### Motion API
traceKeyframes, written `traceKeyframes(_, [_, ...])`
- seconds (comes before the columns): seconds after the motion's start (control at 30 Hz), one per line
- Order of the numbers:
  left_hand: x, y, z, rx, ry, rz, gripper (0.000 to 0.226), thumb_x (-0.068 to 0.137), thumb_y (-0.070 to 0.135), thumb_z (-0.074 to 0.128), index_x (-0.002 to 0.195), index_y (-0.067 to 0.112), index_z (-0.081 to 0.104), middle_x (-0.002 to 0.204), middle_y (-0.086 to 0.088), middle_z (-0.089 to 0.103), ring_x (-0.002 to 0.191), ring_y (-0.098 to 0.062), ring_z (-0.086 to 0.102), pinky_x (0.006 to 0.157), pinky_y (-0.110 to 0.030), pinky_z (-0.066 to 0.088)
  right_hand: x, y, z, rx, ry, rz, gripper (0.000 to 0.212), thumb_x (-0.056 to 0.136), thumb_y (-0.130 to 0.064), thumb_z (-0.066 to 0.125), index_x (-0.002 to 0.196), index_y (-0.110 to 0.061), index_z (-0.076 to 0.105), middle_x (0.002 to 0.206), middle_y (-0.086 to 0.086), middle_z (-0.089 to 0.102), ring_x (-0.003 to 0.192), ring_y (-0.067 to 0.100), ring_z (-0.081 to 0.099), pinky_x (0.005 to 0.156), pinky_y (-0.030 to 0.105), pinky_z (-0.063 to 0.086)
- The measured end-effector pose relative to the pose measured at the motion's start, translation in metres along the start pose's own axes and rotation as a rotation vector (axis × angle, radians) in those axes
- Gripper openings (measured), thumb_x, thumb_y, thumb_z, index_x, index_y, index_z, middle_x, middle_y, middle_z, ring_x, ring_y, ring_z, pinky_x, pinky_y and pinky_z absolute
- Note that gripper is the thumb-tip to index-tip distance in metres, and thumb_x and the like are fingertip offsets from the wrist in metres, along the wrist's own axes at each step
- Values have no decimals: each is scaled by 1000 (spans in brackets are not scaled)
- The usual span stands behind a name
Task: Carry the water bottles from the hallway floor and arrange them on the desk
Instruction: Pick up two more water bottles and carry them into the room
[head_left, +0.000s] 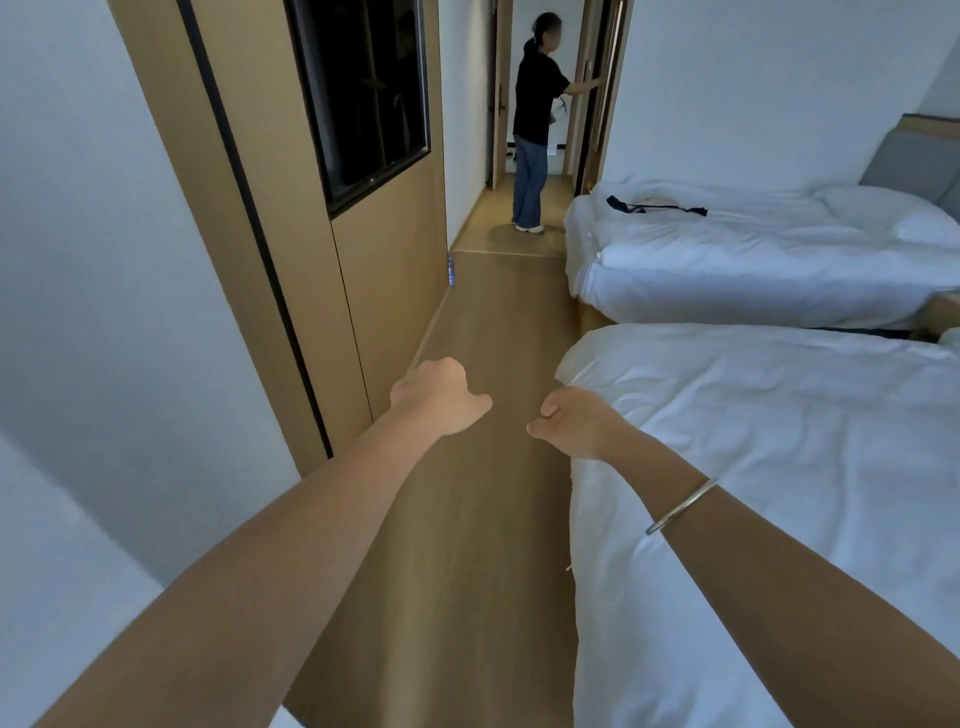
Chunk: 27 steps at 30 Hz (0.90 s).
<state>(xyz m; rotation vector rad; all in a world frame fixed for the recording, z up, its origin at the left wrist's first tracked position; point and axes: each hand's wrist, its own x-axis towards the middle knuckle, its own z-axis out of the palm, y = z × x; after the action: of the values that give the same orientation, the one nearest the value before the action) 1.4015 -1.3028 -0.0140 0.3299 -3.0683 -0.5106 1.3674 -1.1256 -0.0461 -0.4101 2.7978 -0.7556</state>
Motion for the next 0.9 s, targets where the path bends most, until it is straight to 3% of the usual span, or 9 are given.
traceKeyframes(0.07, [37, 0, 5, -8, -2, 9, 30, 79, 41, 54, 79, 12, 64, 69, 0, 61, 65, -20, 58, 51, -22, 36, 36, 4, -3, -6, -6, 4, 20, 86, -36, 53, 90, -17, 55, 85, -2, 56, 81, 15, 56, 68, 25, 43])
traceKeyframes(0.17, [100, -1, 12, -39, -12, 21, 31, 77, 40, 56, 80, 10, 65, 76, -4, 66, 69, -22, 61, 55, -25, 42, 94, 8, -8, 15, -10, 10, 16, 87, -34, 55, 86, -19, 52, 80, -4, 53, 87, 19, 58, 77, 28, 47])
traceKeyframes(0.27, [169, -4, 15, -78, -41, 36, 32, 77, 40, 57, 80, 9, 64, 76, -4, 64, 75, -25, 64, 65, -31, 50, 159, 6, -19, -19, -21, 13, 24, 90, -30, 52, 102, -12, 63, 101, 4, 62, 100, 24, 59, 84, 29, 48])
traceKeyframes(0.33, [217, -8, 13, -63, -39, 47, 31, 77, 40, 57, 81, 10, 65, 77, -3, 64, 77, -25, 63, 67, -30, 48, 202, 2, -28, -45, -17, 14, 27, 91, -27, 51, 109, -11, 63, 110, 7, 62, 100, 24, 59, 79, 26, 45])
traceKeyframes(0.5, [328, -18, -1, -40, -39, 34, 31, 78, 39, 57, 86, 11, 65, 83, -5, 66, 79, -25, 62, 64, -27, 44, 307, -3, -47, 42, 2, 69, 20, 87, -29, 56, 97, -14, 62, 105, 5, 63, 87, 17, 57, 69, 25, 45])
traceKeyframes(0.6, [381, -19, -3, -37, -49, 39, 33, 79, 41, 57, 88, 11, 65, 86, -6, 67, 81, -26, 63, 64, -27, 43, 360, 1, -54, 87, -2, 125, 24, 86, -29, 57, 102, -11, 62, 105, 4, 62, 92, 19, 60, 74, 27, 50])
traceKeyframes(0.73, [437, -18, -1, -22, -52, 28, 31, 78, 40, 57, 88, 11, 65, 85, -5, 67, 78, -25, 61, 55, -25, 36, 419, 7, -59, 92, -2, 155, 20, 85, -32, 60, 83, -12, 58, 82, 1, 58, 79, 18, 56, 70, 29, 46])
traceKeyframes(0.83, [482, -16, 3, -35, -45, 13, 31, 79, 38, 58, 88, 9, 66, 83, -5, 66, 69, -22, 55, 47, -22, 29, 463, 13, -62, 123, -2, 170, 29, 83, -30, 60, 61, -19, 44, 67, -3, 48, 70, 19, 52, 63, 27, 42])
traceKeyframes(0.9, [515, -12, 7, -30, -43, 5, 31, 80, 40, 58, 88, 10, 66, 84, -4, 66, 70, -22, 55, 47, -21, 28, 495, 18, -66, 141, -15, 177, 36, 83, -29, 59, 57, -21, 35, 65, -2, 44, 66, 18, 50, 61, 26, 42])
